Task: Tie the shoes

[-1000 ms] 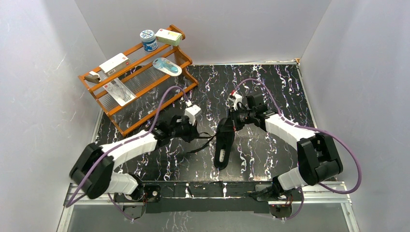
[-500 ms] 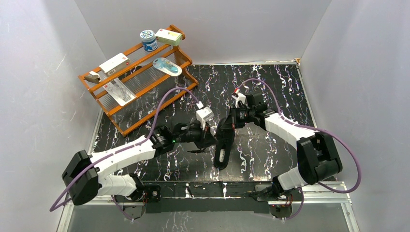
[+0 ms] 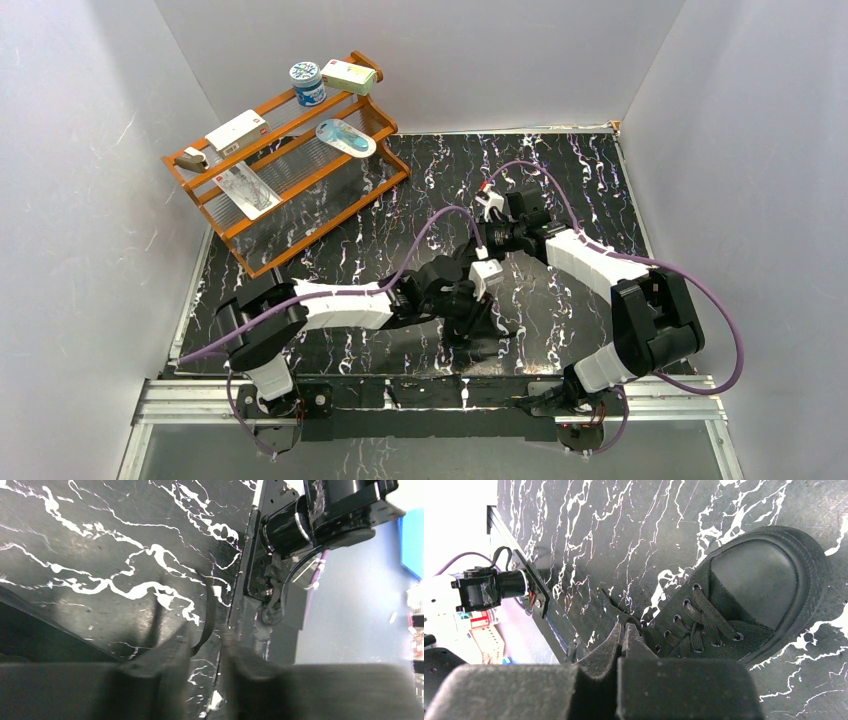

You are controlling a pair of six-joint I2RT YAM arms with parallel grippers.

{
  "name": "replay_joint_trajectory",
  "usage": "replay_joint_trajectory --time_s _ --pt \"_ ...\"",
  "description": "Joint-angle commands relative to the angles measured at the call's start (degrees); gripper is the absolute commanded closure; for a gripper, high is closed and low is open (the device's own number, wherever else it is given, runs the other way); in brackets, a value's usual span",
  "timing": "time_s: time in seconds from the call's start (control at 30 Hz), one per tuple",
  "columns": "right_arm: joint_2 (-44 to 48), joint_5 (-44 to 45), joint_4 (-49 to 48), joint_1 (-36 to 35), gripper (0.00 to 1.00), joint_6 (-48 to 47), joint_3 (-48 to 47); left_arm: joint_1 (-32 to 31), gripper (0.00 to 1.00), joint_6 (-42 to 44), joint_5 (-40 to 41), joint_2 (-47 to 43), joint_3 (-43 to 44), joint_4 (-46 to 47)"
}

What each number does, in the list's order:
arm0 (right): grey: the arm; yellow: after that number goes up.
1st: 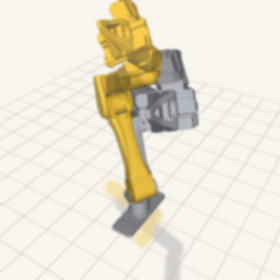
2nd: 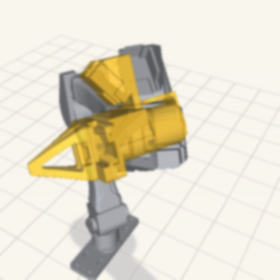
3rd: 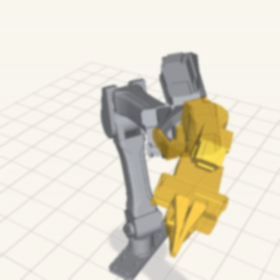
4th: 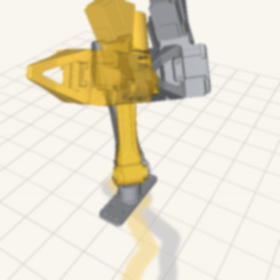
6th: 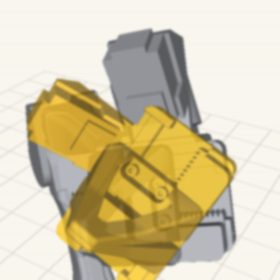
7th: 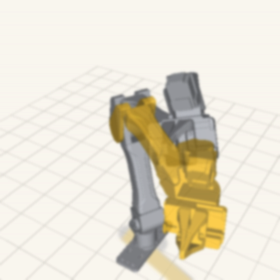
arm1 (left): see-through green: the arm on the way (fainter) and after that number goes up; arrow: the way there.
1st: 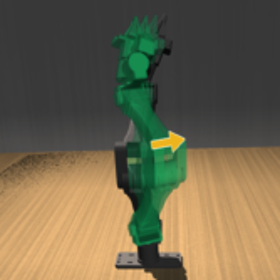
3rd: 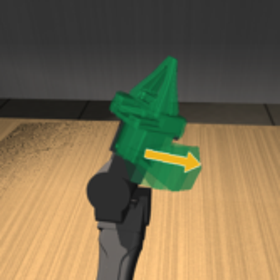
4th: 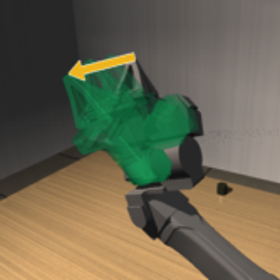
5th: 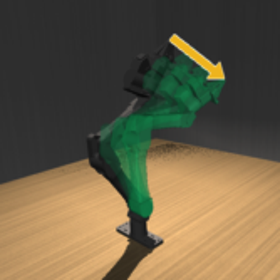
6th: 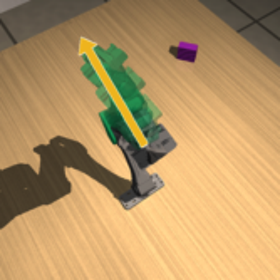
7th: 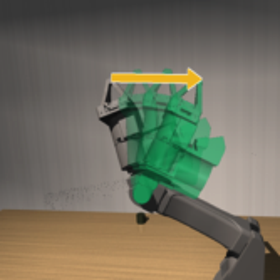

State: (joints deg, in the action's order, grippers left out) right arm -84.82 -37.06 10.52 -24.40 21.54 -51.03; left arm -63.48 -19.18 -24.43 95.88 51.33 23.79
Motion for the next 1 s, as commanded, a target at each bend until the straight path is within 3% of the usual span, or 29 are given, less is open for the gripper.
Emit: replay_joint_trajectory --time_s 0.0,0.07,0.13,0.3,0.43,0.53,0.6,0.77,0.97 --pt "-0.26 -3.26 0.60 -0.10 1.00 -3.67 -2.70 -0.76 0.62 1.98 -0.23 -2.93 2.85 0.60" --pt "-0.13 -3.99 0.91 -0.12 1.00 -5.01 -2.74 -0.72 0.48 2.74 2.06 -7.61 1.49 -2.60" --pt "0.02 -5.34 1.30 -0.05 1.00 -6.37 -2.81 -0.27 0.44 2.93 5.50 -15.59 -0.56 -7.24" --pt "1.02 -11.42 1.18 -0.11 1.00 -9.93 -2.33 4.18 0.43 1.48 8.40 -31.03 -5.31 -18.61" --pt "2.07 -14.97 0.90 -0.07 1.00 -12.50 -2.00 14.78 0.47 -1.79 3.33 -36.54 -11.74 -17.35" --pt "2.12 -19.30 -0.31 -0.05 1.00 -13.44 -1.63 20.48 0.69 -3.27 -3.37 -34.94 -15.92 -7.69" --pt "1.96 -20.09 -0.45 -0.11 1.00 -13.50 -1.75 21.71 0.75 -3.64 -5.11 -32.81 -18.31 0.45" --pt "2.34 -21.33 -0.01 -0.09 1.00 -13.75 -2.33 21.92 0.64 -0.58 -7.01 -24.32 -19.59 10.30" --pt "3.08 -22.25 0.76 -0.12 1.00 -12.83 -2.62 21.83 0.60 1.51 -13.42 -16.70 -16.38 15.98"
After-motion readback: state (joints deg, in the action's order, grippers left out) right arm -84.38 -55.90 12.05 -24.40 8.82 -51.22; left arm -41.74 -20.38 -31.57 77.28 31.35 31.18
